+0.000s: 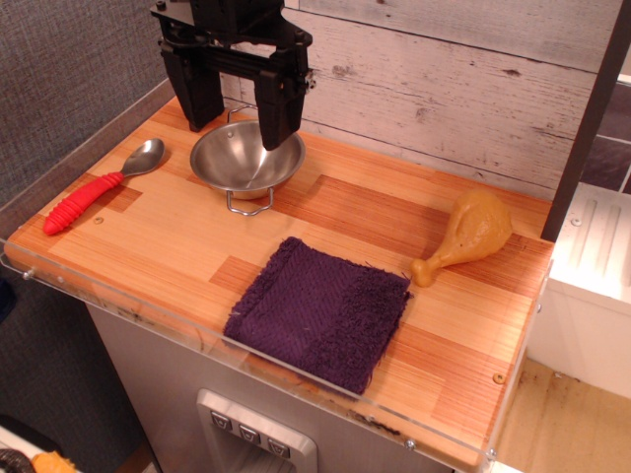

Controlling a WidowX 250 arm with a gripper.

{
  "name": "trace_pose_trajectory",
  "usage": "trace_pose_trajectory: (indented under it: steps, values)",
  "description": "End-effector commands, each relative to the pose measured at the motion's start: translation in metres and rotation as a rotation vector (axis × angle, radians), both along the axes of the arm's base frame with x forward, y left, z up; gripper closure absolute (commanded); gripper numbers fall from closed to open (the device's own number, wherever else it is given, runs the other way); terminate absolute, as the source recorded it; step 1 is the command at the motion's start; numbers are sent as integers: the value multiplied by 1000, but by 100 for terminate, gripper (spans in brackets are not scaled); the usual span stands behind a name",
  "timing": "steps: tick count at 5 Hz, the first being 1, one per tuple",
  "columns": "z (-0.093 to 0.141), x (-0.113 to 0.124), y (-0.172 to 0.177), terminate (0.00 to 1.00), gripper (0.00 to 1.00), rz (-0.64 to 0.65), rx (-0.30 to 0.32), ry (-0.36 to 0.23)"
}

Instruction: Move the spatula and place it on the purple cloth .

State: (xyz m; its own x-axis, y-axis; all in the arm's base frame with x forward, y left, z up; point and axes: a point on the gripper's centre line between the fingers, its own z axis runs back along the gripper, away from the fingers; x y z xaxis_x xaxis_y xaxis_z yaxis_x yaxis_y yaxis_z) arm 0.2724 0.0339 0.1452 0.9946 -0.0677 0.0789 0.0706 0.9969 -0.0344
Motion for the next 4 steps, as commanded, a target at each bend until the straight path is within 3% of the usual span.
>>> trace_pose_trajectory:
  steps: [1,2,4]
  values:
    - [0,0,0,0,0,0,0,0]
    - [-6,-10,40,0,0,35,9,-2]
    - [-38,-15,140,0,0,42,121,11]
